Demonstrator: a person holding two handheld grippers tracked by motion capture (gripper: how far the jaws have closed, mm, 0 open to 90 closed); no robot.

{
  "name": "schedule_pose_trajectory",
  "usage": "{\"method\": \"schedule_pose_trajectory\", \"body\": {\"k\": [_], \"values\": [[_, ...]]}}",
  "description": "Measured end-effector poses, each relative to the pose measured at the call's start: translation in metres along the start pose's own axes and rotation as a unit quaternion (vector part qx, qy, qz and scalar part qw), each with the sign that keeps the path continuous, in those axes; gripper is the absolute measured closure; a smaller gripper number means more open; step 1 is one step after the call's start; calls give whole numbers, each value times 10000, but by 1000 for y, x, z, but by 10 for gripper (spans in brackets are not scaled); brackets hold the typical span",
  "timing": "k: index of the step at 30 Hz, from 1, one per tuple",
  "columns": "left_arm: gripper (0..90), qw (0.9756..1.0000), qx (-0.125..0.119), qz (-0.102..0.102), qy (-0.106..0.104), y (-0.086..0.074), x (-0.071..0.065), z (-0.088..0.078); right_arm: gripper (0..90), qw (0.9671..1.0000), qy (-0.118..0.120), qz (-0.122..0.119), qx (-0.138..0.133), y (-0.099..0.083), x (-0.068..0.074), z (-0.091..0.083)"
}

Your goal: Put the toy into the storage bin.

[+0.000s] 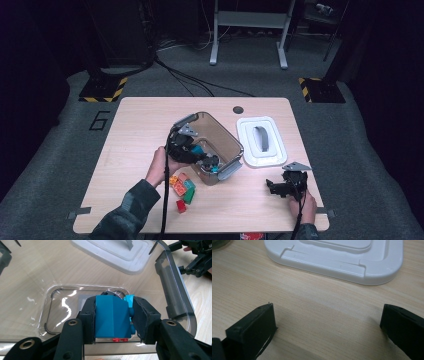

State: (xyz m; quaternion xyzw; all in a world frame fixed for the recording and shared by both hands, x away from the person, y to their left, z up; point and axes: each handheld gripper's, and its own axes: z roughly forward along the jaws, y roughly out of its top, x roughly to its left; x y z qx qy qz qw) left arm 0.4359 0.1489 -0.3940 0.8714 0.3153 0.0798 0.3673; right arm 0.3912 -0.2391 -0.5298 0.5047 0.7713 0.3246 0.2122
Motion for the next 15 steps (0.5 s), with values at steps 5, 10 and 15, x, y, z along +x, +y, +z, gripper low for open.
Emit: {"method": "schedule_pose_trajectory", "body": {"k": [5,10,15], "values": [[562,9999,108,27,47,-1,-1,1,0,10000,-1,-10,-4,0,0,0],[433,10000,54,13,62,-4,-2,-5,0,10000,1,-7,-2,0,0,0],[261,9996,-220,-8,170,-7,-5,-26,0,10000,-1,2,0,0,0,0]]}}
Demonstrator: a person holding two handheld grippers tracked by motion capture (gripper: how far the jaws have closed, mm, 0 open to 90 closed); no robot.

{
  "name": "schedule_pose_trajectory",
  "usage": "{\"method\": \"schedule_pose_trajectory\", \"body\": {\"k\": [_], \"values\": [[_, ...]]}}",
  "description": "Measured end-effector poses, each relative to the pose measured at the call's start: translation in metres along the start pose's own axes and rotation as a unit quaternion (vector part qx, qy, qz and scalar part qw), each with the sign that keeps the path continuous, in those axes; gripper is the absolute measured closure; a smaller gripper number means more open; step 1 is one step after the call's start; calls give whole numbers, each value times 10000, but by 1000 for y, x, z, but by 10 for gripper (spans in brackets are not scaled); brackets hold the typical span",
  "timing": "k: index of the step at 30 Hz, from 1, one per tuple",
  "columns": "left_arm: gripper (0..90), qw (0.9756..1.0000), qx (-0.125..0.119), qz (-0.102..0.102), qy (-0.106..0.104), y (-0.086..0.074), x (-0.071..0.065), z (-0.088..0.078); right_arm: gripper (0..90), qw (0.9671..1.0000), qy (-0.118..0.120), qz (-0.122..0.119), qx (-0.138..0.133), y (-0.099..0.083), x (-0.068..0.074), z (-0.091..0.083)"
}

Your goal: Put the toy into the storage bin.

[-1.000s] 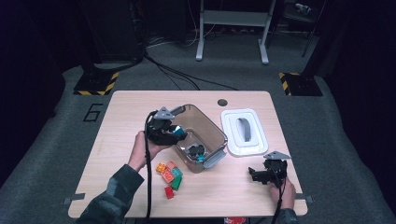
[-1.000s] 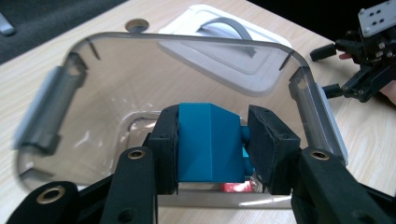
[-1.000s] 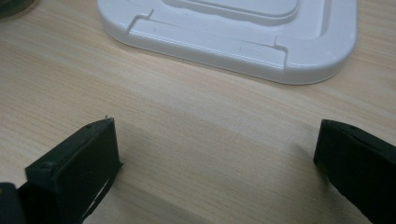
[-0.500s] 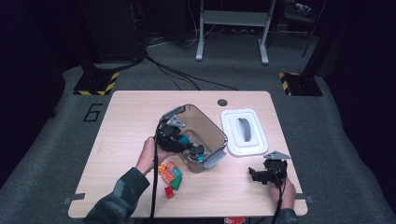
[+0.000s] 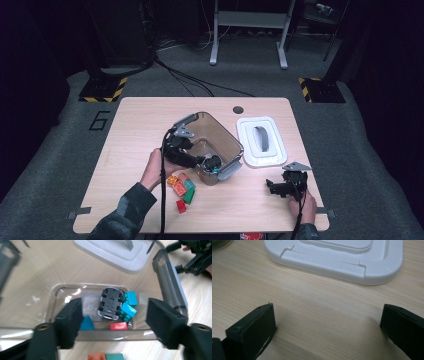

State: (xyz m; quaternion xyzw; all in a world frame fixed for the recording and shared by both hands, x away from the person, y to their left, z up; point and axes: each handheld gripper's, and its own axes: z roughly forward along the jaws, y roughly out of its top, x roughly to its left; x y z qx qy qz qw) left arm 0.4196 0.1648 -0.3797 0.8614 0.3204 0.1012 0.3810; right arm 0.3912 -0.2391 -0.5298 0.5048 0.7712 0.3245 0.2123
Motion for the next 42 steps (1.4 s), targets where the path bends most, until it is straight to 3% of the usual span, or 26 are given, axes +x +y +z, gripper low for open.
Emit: {"method": "schedule_pose_trajectory", "body": {"k": [4,8,18,23,27,35,42], "values": [[189,9997,-205,-70,136,-8,0,-19,0,10000,1,-1,0,0,0,0],[159,9992,-240,-129,302,-21,3,-33,0,10000,1,-1,0,0,0,0],[136,9975,-144,-366,584,-66,10,-42,0,10000,1,-3,-1,0,0,0],[98,9972,-71,-509,535,-89,10,-37,0,10000,0,2,1,0,0,0],[56,9965,69,-602,568,-108,1,-27,0,10000,0,0,0,0,0,0],[20,9960,224,-572,652,-134,-27,-3,0,10000,0,2,-1,0,0,0],[70,9944,452,-341,896,-143,-48,16,0,10000,0,0,0,0,0,0]]}}
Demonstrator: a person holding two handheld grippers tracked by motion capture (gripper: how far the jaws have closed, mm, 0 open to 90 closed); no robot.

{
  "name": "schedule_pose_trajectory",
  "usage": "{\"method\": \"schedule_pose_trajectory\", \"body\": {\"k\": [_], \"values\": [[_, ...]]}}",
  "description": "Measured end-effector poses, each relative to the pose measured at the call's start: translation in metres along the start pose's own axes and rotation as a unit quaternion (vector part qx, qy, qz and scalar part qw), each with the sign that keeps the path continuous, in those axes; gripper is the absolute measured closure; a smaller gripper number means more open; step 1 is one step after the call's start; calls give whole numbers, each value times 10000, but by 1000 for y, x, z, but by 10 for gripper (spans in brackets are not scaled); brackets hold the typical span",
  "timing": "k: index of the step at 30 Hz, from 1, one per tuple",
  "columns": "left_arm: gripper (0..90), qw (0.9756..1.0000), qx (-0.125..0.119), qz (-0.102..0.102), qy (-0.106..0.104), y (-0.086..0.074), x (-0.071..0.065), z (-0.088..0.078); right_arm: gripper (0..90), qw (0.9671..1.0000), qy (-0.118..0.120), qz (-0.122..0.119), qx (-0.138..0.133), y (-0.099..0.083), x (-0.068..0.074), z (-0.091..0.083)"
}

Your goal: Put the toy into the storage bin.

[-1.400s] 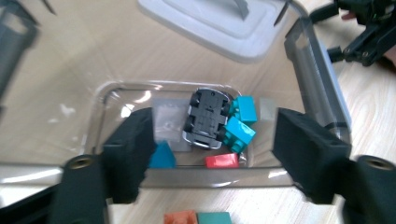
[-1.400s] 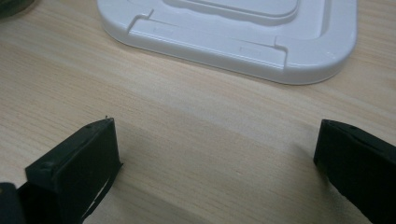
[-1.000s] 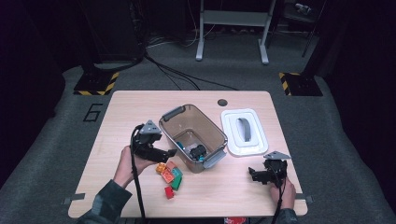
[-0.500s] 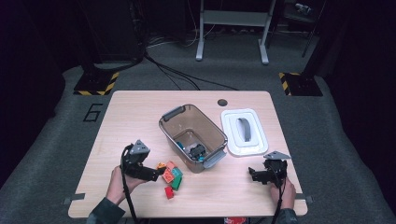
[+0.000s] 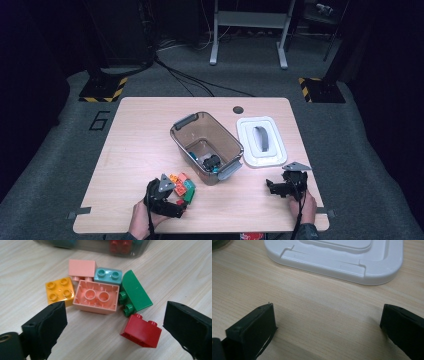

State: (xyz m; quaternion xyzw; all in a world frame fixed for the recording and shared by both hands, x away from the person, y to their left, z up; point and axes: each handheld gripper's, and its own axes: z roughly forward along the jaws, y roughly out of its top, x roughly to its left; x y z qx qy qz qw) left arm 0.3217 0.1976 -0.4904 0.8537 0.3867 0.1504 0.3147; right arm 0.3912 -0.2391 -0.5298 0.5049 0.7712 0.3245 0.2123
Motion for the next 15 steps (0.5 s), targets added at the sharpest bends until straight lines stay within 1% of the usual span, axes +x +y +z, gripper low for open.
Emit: {"method": "schedule_pose_trajectory", "body": {"k": [1,2,3,4,5,6,7,10,11,12,15], "values": [[83,10000,32,3,55,-1,-2,2,0,10000,0,1,0,0,0,0],[95,10000,80,19,46,-1,-2,3,0,10000,1,-2,0,0,0,0],[102,10000,53,7,78,-2,-2,4,0,10000,0,0,-1,0,0,0],[117,9998,137,55,119,-4,-2,4,0,10000,0,0,0,0,0,0],[128,9998,129,80,146,-5,-1,5,0,10000,0,0,1,0,0,0],[135,9998,167,28,98,-6,0,4,0,10000,1,-2,0,0,0,0],[144,9998,175,32,133,-8,1,4,0,10000,1,0,0,0,0,0],[154,9996,209,25,191,-13,8,1,0,10000,0,1,0,0,0,0],[164,9995,257,4,191,-16,11,0,0,10000,0,1,-1,0,0,0],[187,9994,254,-7,227,-18,14,-2,0,10000,0,0,0,0,0,0],[237,9994,243,-132,190,-24,21,-5,0,10000,1,0,1,0,0,0]]}}
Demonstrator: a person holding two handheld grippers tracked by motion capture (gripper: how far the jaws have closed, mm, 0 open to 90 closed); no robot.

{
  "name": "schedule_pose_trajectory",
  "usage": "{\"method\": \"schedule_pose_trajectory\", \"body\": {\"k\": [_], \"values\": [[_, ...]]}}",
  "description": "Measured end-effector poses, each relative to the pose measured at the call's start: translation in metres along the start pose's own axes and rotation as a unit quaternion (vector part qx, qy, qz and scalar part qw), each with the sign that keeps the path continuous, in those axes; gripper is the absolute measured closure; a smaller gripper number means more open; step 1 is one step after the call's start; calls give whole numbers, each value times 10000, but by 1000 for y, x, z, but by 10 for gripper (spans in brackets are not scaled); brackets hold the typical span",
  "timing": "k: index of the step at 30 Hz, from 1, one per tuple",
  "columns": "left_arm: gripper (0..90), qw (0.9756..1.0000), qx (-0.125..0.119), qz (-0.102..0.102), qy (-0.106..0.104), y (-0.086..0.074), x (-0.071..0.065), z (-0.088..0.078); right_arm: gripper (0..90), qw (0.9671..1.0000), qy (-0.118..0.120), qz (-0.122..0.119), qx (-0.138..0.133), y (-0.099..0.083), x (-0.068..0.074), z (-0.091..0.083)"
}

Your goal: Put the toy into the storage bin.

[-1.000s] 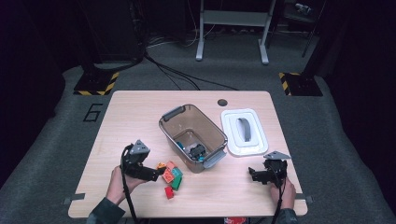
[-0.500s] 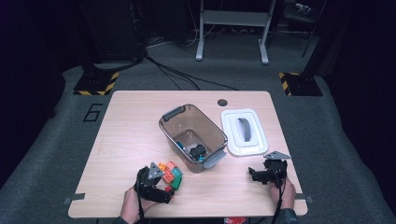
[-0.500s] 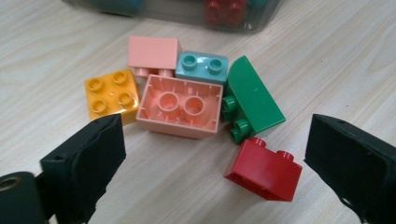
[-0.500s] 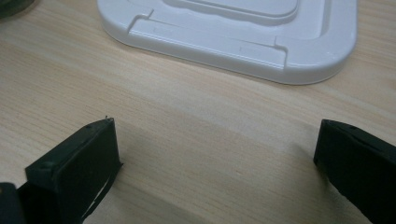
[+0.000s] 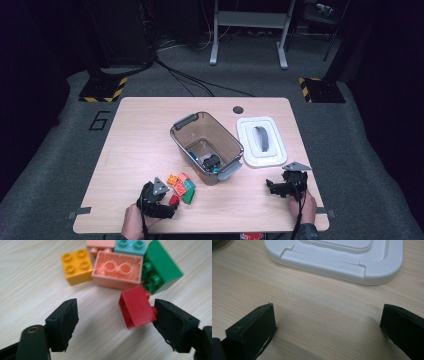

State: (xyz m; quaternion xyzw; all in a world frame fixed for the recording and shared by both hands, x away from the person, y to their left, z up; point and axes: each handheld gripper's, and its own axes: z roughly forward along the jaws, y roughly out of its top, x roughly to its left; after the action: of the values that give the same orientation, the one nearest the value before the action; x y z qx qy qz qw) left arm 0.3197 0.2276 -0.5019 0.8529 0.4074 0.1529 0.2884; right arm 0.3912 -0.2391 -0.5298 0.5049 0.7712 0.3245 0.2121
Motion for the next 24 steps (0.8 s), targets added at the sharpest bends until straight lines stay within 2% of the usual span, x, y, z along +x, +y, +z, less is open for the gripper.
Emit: {"method": "schedule_pose_trajectory", "body": {"k": [1,2,3,5,6,8,14,15,16,18,19,23,24], "values": [[259,10000,1,11,0,-1,3,-2,0,10000,-1,0,-1,0,0,0],[273,9999,-96,-70,-5,-2,4,-2,0,10000,-1,0,-1,0,0,0],[291,9999,-85,-41,-39,-2,6,-4,0,10000,-1,-1,-1,0,0,0],[323,9996,-194,-127,-165,0,4,-5,0,10000,0,0,0,0,0,0],[340,9995,-211,-50,-211,2,4,-6,0,10000,-1,0,-1,0,0,0],[387,9991,-267,-45,-332,6,1,-5,0,10000,0,0,-1,0,0,0],[608,9994,-137,90,-319,10,-3,4,0,10000,-2,0,-1,0,0,0],[649,9992,-88,103,-373,10,-3,4,0,10000,0,-1,-1,0,0,0],[666,9993,-122,117,-326,9,-2,5,0,10000,-1,1,-1,0,0,0],[671,9991,-80,53,-402,9,-1,4,0,10000,-1,-1,-2,0,0,0],[673,9994,-92,76,-338,9,-1,4,0,10000,-1,0,-1,0,0,0],[674,9993,-168,86,-332,10,4,0,0,10000,-1,1,-2,0,0,0],[675,9992,-161,34,-369,11,5,-2,0,10000,-1,0,-1,0,0,0]]}}
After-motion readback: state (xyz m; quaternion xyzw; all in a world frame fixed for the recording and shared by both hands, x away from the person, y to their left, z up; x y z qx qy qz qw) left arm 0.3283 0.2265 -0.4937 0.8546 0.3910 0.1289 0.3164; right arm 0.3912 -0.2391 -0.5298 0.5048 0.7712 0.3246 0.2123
